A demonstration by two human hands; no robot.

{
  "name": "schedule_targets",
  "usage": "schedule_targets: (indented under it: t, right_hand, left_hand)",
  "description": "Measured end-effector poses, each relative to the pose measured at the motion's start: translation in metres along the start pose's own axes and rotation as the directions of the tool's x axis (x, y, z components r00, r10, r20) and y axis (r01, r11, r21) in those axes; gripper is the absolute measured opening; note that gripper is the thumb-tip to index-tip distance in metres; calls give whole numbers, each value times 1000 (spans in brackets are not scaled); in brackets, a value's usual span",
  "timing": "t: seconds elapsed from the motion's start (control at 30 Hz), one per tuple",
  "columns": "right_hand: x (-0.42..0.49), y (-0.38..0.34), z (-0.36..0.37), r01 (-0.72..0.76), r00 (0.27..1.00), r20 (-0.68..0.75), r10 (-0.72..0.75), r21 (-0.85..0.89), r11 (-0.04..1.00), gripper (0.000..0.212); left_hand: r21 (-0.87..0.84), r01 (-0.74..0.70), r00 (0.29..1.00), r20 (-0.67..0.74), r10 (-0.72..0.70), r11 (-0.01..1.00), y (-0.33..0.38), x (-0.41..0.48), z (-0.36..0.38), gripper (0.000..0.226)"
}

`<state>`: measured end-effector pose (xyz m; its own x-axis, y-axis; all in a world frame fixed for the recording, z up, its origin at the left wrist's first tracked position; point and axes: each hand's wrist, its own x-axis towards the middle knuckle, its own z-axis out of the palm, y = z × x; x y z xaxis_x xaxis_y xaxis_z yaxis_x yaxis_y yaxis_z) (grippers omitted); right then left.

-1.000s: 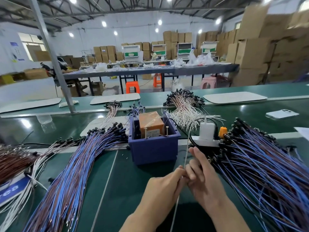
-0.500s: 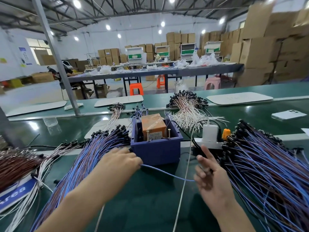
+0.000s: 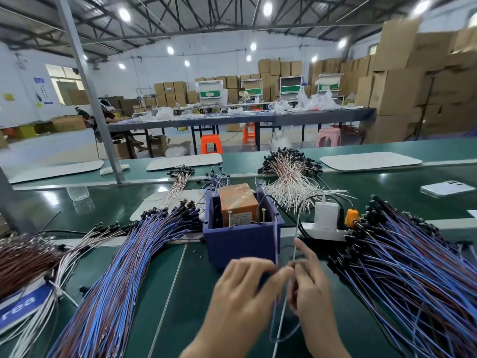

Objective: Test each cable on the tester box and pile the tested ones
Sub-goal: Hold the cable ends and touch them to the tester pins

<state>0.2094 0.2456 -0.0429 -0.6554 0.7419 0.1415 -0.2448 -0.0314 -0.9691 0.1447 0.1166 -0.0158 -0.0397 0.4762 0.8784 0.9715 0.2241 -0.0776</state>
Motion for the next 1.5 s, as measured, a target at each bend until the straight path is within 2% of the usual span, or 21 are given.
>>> schedule_targets:
  t: [0.07, 0.13, 0.2, 0.3, 0.4, 0.5, 0.53, 0.57, 0.6, 0.63, 0.67, 0.73, 0.77, 0.83, 0.9, 1.0, 1.07, 1.13, 1.23, 1.4, 1.5]
  right_hand:
    - [1, 2, 2, 119, 993, -2, -120, -150, 981, 64]
    - [-1, 4, 1, 221, 974, 23, -226, -321, 921, 82]
    - [0, 7, 1, 281, 958, 63, -281, -421, 863, 92]
    - [3, 11, 2, 366, 930, 160, -331, -472, 802, 84]
    - [6, 13, 4, 385, 922, 192, -336, -544, 745, 76]
    - [7, 12, 9, 388, 921, 194, -337, -523, 759, 67]
    - [9, 14, 10, 357, 934, 161, -319, -463, 811, 62]
    - [12, 14, 13, 274, 962, 93, -258, -323, 906, 52]
    - [13, 13, 16, 200, 980, 35, -197, -226, 953, 37]
    - [12, 12, 18, 146, 989, 13, -147, -212, 966, 23]
    - [12, 13, 17, 154, 988, 33, -150, -222, 963, 23]
    - [8, 20, 13, 296, 955, 101, -278, -314, 902, 40]
    - [5, 20, 11, 401, 915, 134, -381, -408, 820, 46]
    - [3, 23, 12, 521, 829, 156, -536, -561, 643, 39]
    - [5, 24, 14, 517, 802, 139, -580, -648, 560, 34]
    - [1, 22, 13, 497, 848, 196, -493, -616, 611, 43]
    - [-3, 23, 11, 530, 842, 276, -463, -578, 620, 49]
    - [-5, 22, 13, 563, 822, 309, -478, -561, 607, 45]
    - [-6, 23, 15, 573, 818, 327, -473, -532, 623, 44]
    - [-10, 21, 21, 588, 800, 283, -529, -549, 595, 29]
    - [-13, 17, 21, 590, 800, 307, -515, -553, 588, 36]
  left_hand:
    - [-22, 11, 1000, 6, -11, 1000, 6, -10, 10, 15]
    - [-22, 33, 999, 31, -32, 999, 11, -16, 13, 13]
    - [-36, 49, 998, 34, -48, 998, 12, -19, 14, 13]
    - [-70, 9, 998, 62, -4, 997, 10, -21, 13, 18]
    - [-110, -10, 997, 79, 18, 994, 8, -23, 12, 22]
    - [-146, -16, 998, 59, 25, 989, 8, -23, 12, 22]
    - [-151, -21, 998, 57, 30, 988, 8, -23, 13, 22]
    - [-154, -22, 998, 55, 31, 988, 7, -23, 15, 22]
    - [-154, -19, 998, 55, 28, 988, 7, -24, 16, 23]
    - [-152, -11, 998, 58, 20, 988, 6, -24, 17, 23]
    - [-148, 1, 998, 62, 8, 989, 5, -24, 18, 22]
    - [-146, 38, 997, 70, -28, 989, 4, -25, 19, 19]
    - [-152, 55, 997, 68, -45, 987, 3, -25, 19, 18]
    - [-161, 84, 995, 70, -73, 983, 3, -27, 20, 17]
    - [-171, 113, 990, 98, -97, 979, 2, -27, 21, 20]
    - [-182, 220, 968, 162, -192, 958, -2, -27, 20, 29]
    - [-197, 354, 927, 200, -316, 914, -4, -26, 18, 35]
    - [-222, 436, 894, 216, -392, 872, -5, -27, 17, 37]
    - [-232, 494, 866, 219, -449, 838, -3, -27, 15, 47]
    - [-163, 524, 836, 287, -468, 836, -5, -28, 14, 60]
    - [-170, 541, 828, 278, -487, 824, -5, -29, 14, 58]
